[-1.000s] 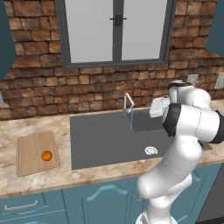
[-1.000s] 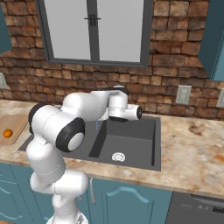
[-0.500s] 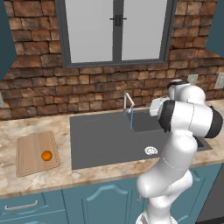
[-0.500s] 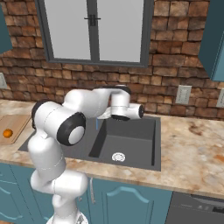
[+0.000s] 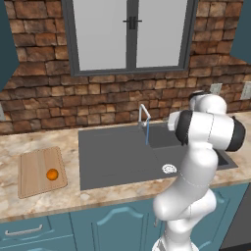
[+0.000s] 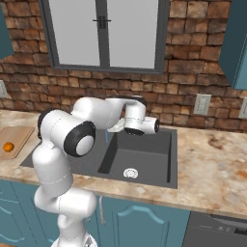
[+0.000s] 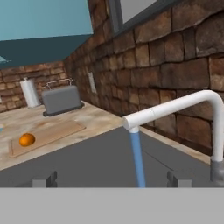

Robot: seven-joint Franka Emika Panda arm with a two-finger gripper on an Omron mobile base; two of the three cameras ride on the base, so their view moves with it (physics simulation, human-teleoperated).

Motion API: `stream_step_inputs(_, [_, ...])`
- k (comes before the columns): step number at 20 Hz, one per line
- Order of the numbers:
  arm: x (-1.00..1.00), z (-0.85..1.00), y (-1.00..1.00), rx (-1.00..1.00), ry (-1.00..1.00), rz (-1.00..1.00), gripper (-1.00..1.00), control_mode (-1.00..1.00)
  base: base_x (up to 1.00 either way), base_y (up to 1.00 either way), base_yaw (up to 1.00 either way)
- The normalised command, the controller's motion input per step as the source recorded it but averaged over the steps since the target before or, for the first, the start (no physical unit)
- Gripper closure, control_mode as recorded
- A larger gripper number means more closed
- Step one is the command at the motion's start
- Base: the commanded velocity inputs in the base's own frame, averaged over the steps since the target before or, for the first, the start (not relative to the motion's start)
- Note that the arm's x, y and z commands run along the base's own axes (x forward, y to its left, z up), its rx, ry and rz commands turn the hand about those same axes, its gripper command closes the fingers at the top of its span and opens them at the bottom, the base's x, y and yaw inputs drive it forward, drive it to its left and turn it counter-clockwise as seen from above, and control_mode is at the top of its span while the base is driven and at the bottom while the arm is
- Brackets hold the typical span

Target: Pick the tangerine from the sink and place it on the cutting board to airdry. Then turn off the sink faucet.

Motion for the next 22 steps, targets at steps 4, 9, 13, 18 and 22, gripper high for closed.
stream_step_inputs(4, [0.02, -0.05, 0.07, 0.06, 0.0, 0.03, -1.0, -1.0, 0.0, 0.0, 0.0])
stream_step_inputs(9, [0.09, 0.0, 0.05, 0.04, 0.0, 0.02, -1.0, -1.0, 0.0, 0.0, 0.0])
stream_step_inputs(13, [0.11, 0.0, 0.0, 0.01, 0.0, 0.03, -1.0, -1.0, 0.0, 0.0, 0.0])
stream_step_inputs(18, [0.08, -0.05, 0.0, 0.0, 0.0, 0.03, -1.0, -1.0, 0.0, 0.0, 0.0])
stream_step_inputs(22, [0.07, -0.08, 0.0, 0.0, 0.0, 0.02, -1.0, -1.0, 0.0, 0.0, 0.0])
